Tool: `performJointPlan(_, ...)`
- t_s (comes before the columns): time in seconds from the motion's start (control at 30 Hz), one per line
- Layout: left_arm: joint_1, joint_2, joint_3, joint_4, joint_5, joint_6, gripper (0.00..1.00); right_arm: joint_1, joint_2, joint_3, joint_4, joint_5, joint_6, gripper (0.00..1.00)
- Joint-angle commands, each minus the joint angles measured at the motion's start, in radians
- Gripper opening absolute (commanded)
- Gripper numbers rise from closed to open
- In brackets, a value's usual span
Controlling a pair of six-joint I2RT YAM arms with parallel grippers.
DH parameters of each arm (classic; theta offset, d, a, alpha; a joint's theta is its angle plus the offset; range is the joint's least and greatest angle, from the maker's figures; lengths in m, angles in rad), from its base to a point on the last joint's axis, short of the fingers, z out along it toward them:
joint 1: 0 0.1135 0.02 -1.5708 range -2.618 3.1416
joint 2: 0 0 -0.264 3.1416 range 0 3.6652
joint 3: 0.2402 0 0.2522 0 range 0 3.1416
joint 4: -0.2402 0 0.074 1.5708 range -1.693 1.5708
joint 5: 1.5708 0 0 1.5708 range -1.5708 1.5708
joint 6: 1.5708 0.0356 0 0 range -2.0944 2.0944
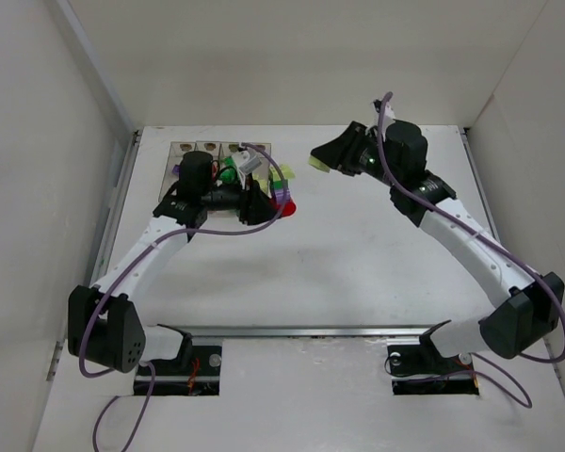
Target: Sort the legos into containers by color
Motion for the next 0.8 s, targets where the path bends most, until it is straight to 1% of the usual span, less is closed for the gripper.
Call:
performJointPlan(0.0, 0.006, -0.063, -0.019, -0.094, -0.144, 0.195, 0.0, -0.02, -0.026, -0.012, -0.012, 0.064, 0.042, 0.0)
performJointPlan(0.07, 0.006, -0.074, -0.039, -0.103, -0.181, 0.207, 0.0, -0.02, -0.009, -0.012, -0.012, 0.055, 0.042, 0.0)
performJointPlan(0.17, 0.006, -0.095, -0.077, -0.113, -0.264, 0.208, 0.0, -0.02, 0.057, 0.029, -0.012, 0.032, 0.042, 0.0)
performJointPlan(0.2, 0.006, -0.121, -0.086, -0.113, -0.291, 0.208, 0.0, -0.008, 0.078, 0.069, -0.012, 0.032, 0.042, 0.0)
performJointPlan(0.23, 0.006, -0.134, -0.086, -0.113, -0.363, 0.194, 0.0, -0.008, 0.136, 0.095, -0.012, 0.032, 0.051, 0.0)
performJointPlan(0.3, 0.006, -0.172, -0.111, -0.113, -0.446, 0.162, 0.0, 0.018, 0.213, 0.163, -0.012, 0.017, 0.042, 0.0)
performJointPlan(0.33, 0.015, -0.187, -0.125, -0.113, -0.492, 0.151, 0.0, 0.018, 0.305, 0.24, -0.012, 0.006, 0.042, 0.0)
performJointPlan(0.37, 0.015, -0.204, -0.14, -0.102, -0.588, 0.14, 0.0, 0.032, 0.356, 0.284, -0.012, -0.008, 0.032, 0.0)
performJointPlan(0.4, 0.015, -0.221, -0.149, -0.09, -0.632, 0.14, 0.0, 0.041, 0.409, 0.33, -0.012, -0.052, 0.032, 0.0)
performJointPlan(0.43, 0.024, -0.258, -0.168, -0.081, -0.699, 0.128, 0.0, 0.041, 0.522, 0.426, -0.012, -0.105, 0.032, 0.0)
performJointPlan(0.47, 0.025, -0.276, -0.168, -0.08, -0.725, 0.128, 0.0, 0.041, 0.581, 0.477, -0.012, -0.106, 0.032, 0.0)
performJointPlan(0.5, 0.025, -0.293, -0.186, -0.08, -0.744, 0.128, 0.0, 0.041, 0.636, 0.524, -0.012, -0.164, 0.032, 0.0)
performJointPlan(0.53, 0.025, -0.322, -0.186, -0.08, -0.756, 0.128, 0.0, 0.041, 0.692, 0.572, -0.012, -0.188, 0.032, 0.0)
performJointPlan(0.57, 0.025, -0.334, -0.203, -0.08, -0.77, 0.128, 0.0, 0.041, 0.785, 0.655, -0.012, -0.207, 0.043, 0.0)
performJointPlan(0.67, 0.025, -0.37, -0.232, -0.102, -0.822, 0.128, 0.0, 0.05, 0.896, 0.774, -0.012, -0.262, 0.055, 0.02)
performJointPlan(0.7, 0.025, -0.37, -0.232, -0.113, -0.851, 0.128, 0.0, 0.05, 0.945, 0.796, -0.012, -0.262, 0.055, 0.05)
performJointPlan(0.77, 0.025, -0.396, -0.261, -0.123, -0.873, 0.119, 0.0, 0.05, 0.988, 0.836, -0.012, -0.262, 0.055, 0.08)
